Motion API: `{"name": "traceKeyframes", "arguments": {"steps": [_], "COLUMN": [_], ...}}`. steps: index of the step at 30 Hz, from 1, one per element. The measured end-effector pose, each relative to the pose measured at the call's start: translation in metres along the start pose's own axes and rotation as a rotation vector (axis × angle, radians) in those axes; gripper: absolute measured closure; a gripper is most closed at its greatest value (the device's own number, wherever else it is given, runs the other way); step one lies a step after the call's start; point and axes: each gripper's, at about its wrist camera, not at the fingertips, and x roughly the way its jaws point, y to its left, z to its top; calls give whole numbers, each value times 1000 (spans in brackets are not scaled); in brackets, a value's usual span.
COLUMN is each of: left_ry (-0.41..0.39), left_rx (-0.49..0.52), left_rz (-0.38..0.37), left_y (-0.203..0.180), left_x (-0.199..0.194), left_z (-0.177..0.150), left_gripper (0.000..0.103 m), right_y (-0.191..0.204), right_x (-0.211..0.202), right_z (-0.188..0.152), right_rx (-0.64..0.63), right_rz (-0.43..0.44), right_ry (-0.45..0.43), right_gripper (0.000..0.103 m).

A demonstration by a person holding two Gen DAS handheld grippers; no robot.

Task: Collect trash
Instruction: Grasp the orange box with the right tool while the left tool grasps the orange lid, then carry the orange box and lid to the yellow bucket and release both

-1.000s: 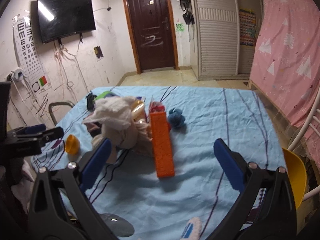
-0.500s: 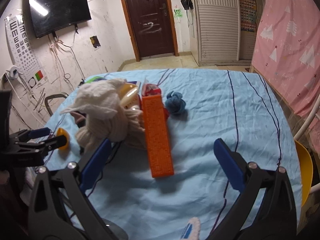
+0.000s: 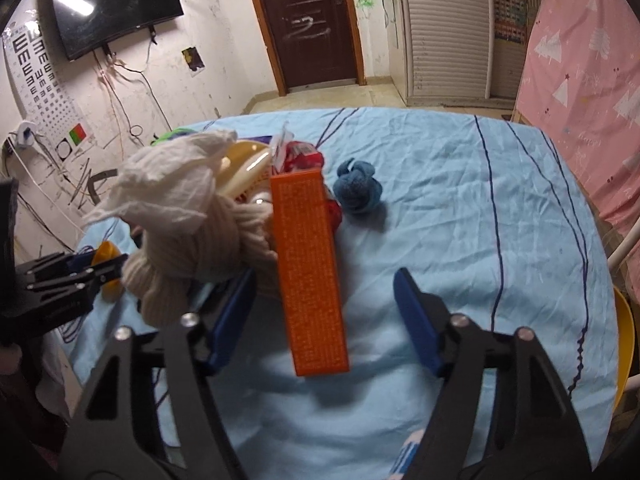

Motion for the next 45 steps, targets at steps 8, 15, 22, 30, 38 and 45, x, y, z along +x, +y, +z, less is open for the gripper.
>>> {"name": "traceKeyframes", "arguments": {"steps": [8, 15, 22, 30, 38, 45], "left_ry": [-20, -95, -219, -275, -250, -165], "left_rx": [-30, -26, 36, 161, 304, 396], "left_rz": [-49, -45, -70, -208, -395, -577], "left_y": [5, -5, -43, -133, -250, -343], "left_x": [-11, -39, -81, -94, -77, -46], "left_z": [-1, 5, 24, 46, 55, 50], "left_gripper": [71, 71, 71, 71, 71, 71], "right_y": [-9, -33, -75, -137, -207, -263], "right_x": [-10, -33, -62, -102, -134, -129], "right_z": [-5, -4, -4, -15, -40, -67], "right_rx": [29, 72, 149, 229, 313, 451], "right_rz": [32, 31, 14, -49, -153, -234], "right_ry": [-34, -106, -194, -289, -329, -335], "right_gripper": [81, 81, 81, 81, 81, 81]}}
